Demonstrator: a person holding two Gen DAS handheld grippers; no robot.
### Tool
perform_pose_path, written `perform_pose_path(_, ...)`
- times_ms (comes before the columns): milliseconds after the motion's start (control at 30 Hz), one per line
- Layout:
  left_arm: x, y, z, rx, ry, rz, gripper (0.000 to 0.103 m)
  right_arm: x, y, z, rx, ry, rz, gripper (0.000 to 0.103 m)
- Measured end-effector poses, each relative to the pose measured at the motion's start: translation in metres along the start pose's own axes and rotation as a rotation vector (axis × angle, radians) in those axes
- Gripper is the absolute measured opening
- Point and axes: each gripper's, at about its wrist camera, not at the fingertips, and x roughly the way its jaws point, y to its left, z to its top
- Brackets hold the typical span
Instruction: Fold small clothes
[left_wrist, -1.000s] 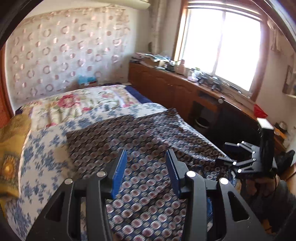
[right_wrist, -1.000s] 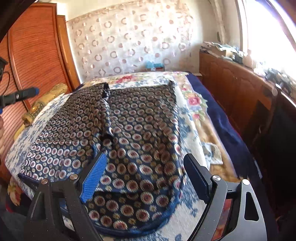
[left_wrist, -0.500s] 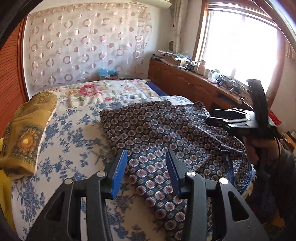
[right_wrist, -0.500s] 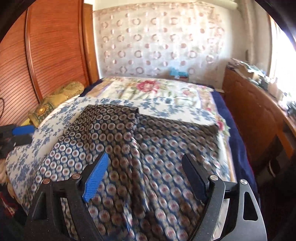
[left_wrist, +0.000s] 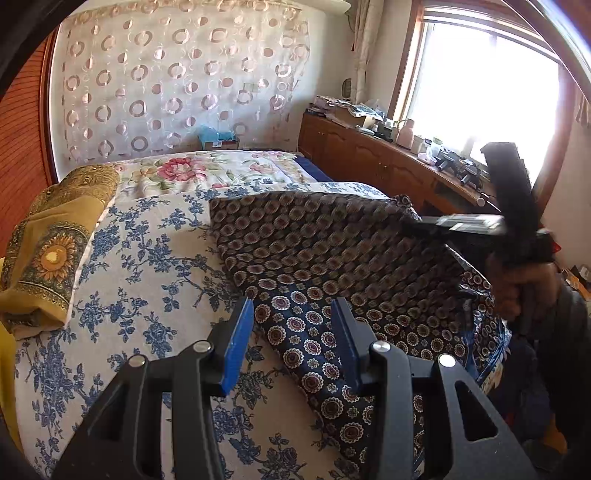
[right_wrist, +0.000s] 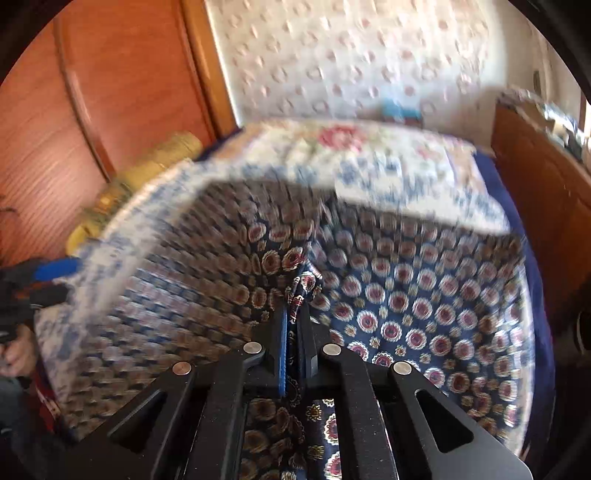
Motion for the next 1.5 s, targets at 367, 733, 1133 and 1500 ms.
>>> perform_pose_path(367,0.004,-0.016,-0.001,0.029,0.001,-0.033,0.042,-0.064,-0.031,-0.033,-0.005,0.027,-0.139,0.003)
perform_pose_path(733,0.013,-0.023,-0.005,0.036,0.023,-0.039,0.042,-0.06,-0.088,-0.023,0.153,-0.046,-0.182,0.044)
perform_pose_path(1133,0.029,-0.03,-0.017,0.048,0.071,-0.044,0.042,0.024,-0.114,0.014,0.284,0.129,-0.146,0.044)
perform_pose_path(1500,0.033,-0.033,-0.022,0.053,0.089,-0.05,0.042,0.018,-0.063,0.01,0.071,0.111,-0.109,0.003)
